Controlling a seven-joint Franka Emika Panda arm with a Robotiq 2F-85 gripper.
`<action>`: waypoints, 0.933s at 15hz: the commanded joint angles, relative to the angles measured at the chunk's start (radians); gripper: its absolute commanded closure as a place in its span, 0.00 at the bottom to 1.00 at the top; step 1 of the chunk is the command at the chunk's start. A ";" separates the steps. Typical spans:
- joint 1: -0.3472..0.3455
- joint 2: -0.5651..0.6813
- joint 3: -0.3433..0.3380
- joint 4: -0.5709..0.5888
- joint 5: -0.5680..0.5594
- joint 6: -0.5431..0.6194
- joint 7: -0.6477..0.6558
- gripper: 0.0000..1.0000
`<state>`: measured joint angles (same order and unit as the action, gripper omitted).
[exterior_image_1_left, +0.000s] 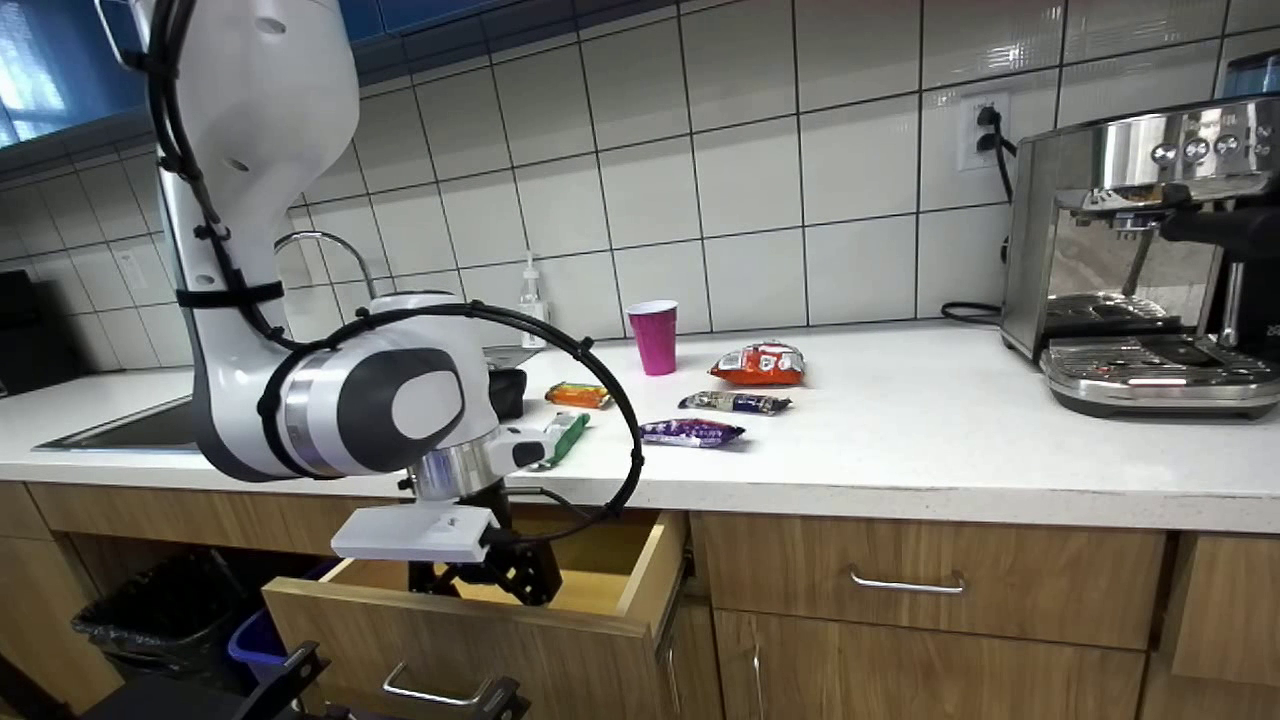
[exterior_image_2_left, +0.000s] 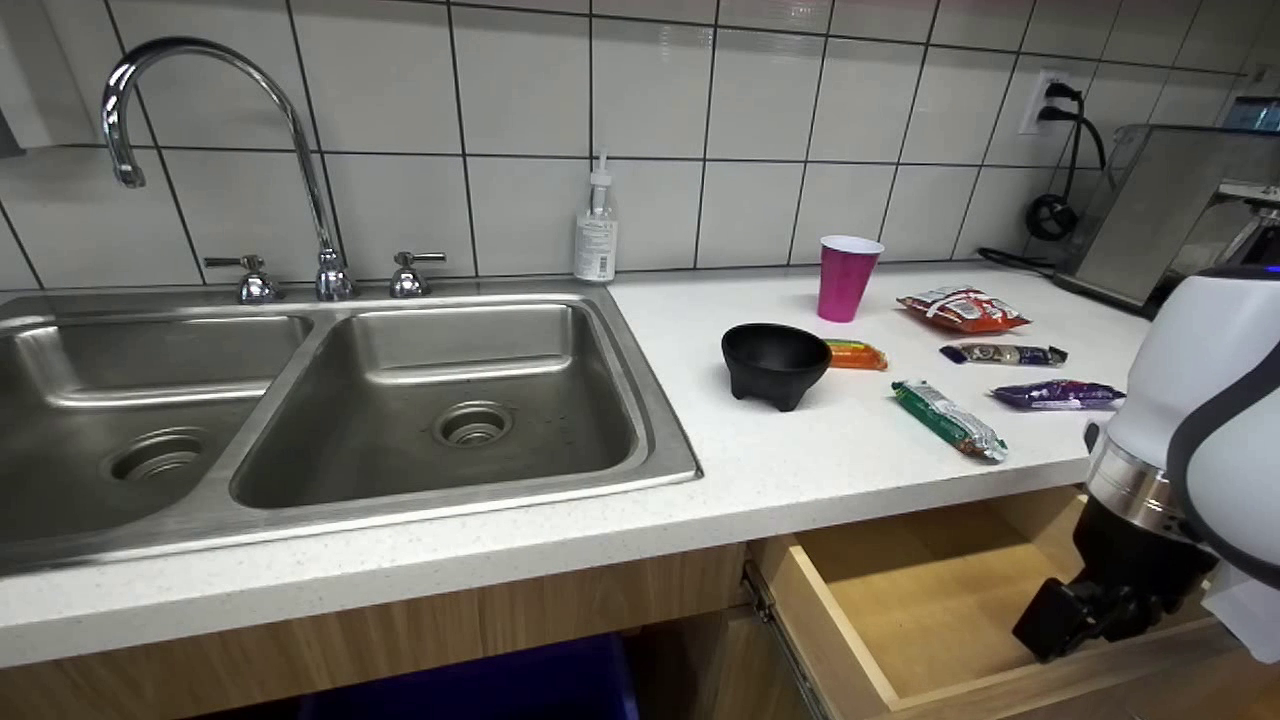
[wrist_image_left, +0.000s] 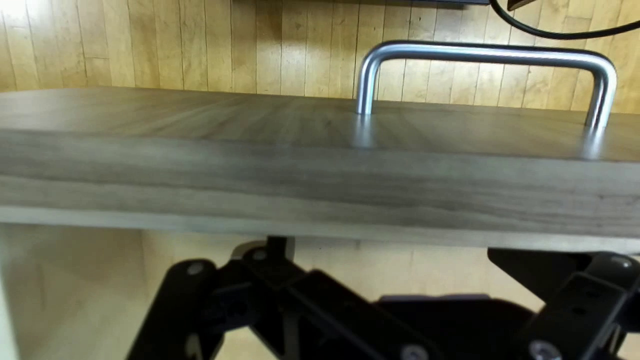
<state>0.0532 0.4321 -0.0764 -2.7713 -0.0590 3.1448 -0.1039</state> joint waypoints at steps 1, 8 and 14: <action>-0.022 0.007 0.028 -0.006 -0.006 -0.063 0.007 0.00; -0.010 0.004 0.018 -0.007 -0.009 -0.087 0.009 0.00; -0.029 -0.019 0.050 -0.007 0.009 -0.060 0.026 0.00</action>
<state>0.0498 0.4338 -0.0607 -2.7712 -0.0570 3.0920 -0.0969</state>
